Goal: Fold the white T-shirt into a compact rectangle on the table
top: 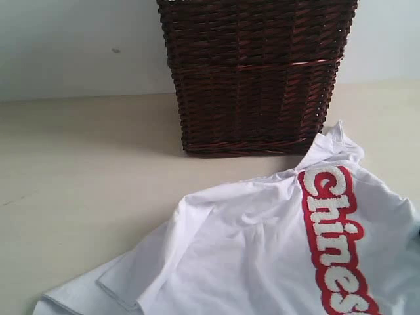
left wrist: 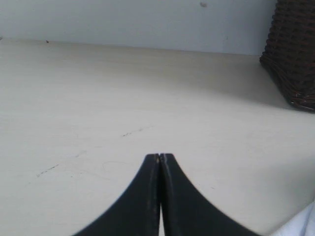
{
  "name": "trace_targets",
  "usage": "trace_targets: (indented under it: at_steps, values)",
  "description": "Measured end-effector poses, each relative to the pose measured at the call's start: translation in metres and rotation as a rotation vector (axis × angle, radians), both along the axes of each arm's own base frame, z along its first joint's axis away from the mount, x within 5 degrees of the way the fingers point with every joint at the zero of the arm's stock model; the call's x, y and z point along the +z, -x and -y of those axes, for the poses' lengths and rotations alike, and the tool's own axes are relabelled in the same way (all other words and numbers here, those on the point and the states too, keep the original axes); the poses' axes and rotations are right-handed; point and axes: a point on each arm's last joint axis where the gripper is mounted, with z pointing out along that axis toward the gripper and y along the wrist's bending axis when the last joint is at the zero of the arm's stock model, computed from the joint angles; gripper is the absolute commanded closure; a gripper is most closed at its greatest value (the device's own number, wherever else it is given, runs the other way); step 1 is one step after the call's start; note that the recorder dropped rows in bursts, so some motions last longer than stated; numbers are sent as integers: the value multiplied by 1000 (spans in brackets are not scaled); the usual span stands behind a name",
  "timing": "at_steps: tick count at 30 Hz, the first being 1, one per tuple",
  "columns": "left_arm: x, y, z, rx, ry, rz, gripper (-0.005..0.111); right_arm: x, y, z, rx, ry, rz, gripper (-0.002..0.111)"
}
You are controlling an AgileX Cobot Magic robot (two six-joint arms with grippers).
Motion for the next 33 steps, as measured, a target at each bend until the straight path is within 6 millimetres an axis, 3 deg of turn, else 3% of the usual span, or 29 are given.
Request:
trace_targets:
  at_steps: [2,6,8,12,15,18,21,26,33]
  values:
    - [0,0,0,0,0,0,107,0,-1,4,-30,33,7,91]
    - [0,0,0,0,0,0,107,-1,-2,6,-44,61,17,56]
    - [0,0,0,0,0,0,107,-1,-2,7,-48,65,18,46]
    - [0,0,0,0,0,0,107,9,-2,7,-85,75,47,44]
    - [0,0,0,0,0,0,107,36,2,3,-104,73,122,44]
    - [0,0,0,0,0,0,107,65,13,-12,-43,-3,168,50]
    - [0,0,0,-1,-2,0,107,75,33,-33,115,-116,143,68]
    - [0,0,0,-1,-2,0,107,42,55,-50,241,-130,46,108]
    - [0,0,0,-1,-2,0,107,-3,46,-60,238,-21,-70,108]
